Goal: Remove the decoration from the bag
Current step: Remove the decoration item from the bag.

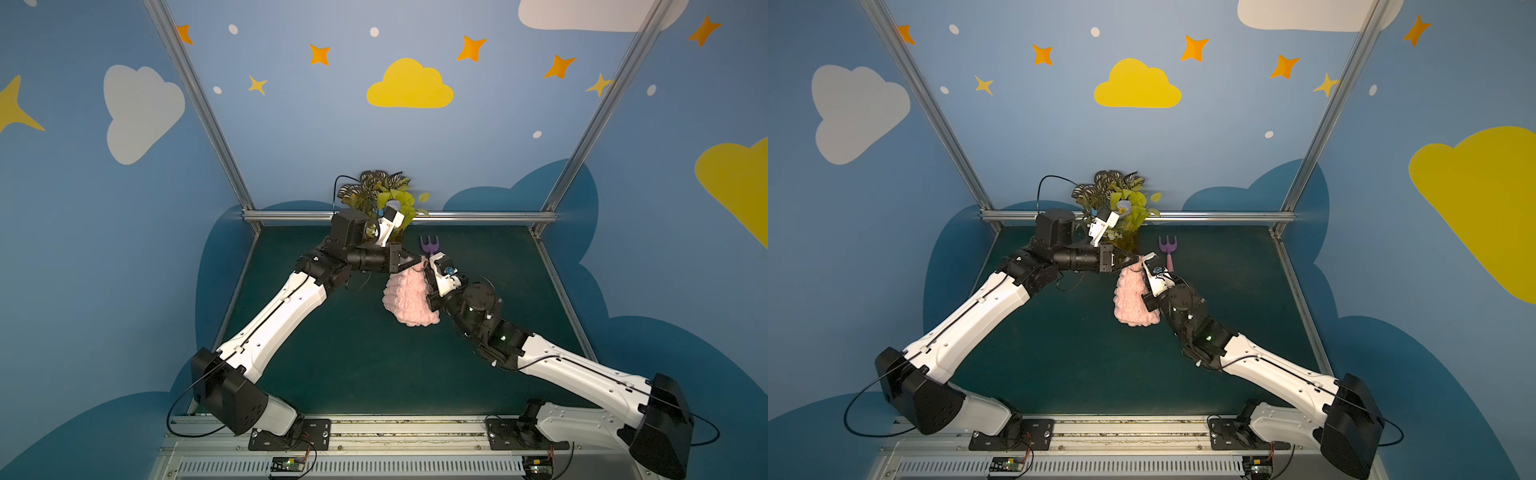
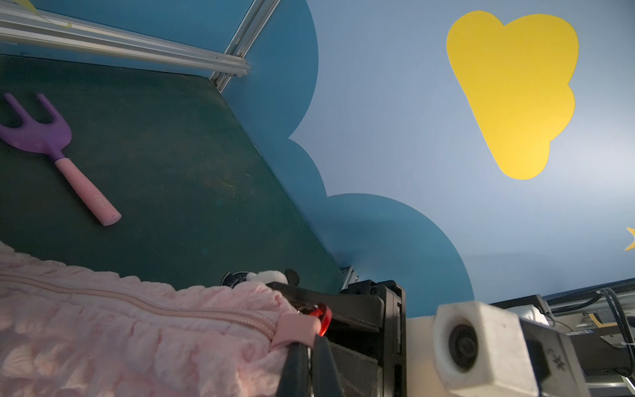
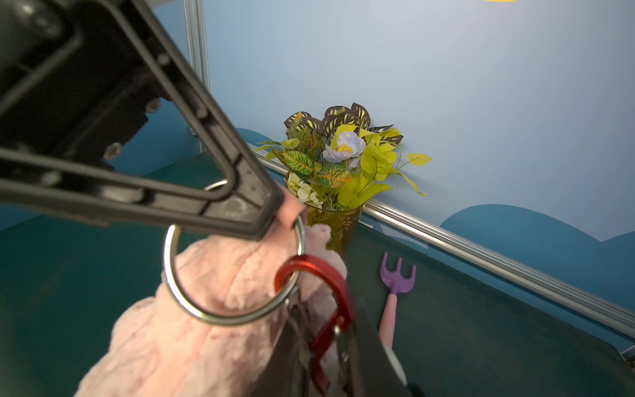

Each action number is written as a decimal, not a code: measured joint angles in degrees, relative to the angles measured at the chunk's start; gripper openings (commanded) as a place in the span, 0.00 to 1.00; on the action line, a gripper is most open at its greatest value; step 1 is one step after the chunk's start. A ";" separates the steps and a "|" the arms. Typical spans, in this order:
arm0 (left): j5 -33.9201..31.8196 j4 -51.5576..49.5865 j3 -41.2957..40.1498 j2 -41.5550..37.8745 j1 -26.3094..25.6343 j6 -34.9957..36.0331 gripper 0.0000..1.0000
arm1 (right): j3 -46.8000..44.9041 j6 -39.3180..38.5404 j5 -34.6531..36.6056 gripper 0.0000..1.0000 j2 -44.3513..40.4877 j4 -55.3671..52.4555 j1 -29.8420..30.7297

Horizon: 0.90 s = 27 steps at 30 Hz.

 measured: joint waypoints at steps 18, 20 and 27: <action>3.15 3.69 -1.14 0.00 0.13 -3.67 0.02 | 0.00 3.19 -2.84 0.44 -2.05 -1.62 -2.93; 3.21 4.20 -1.44 0.00 0.17 -4.07 0.03 | 0.00 3.15 -2.49 0.44 -1.88 -1.49 -2.93; 3.41 5.01 -1.90 0.00 0.31 -4.96 0.02 | 0.00 1.70 -1.95 0.45 -1.01 -0.26 -2.93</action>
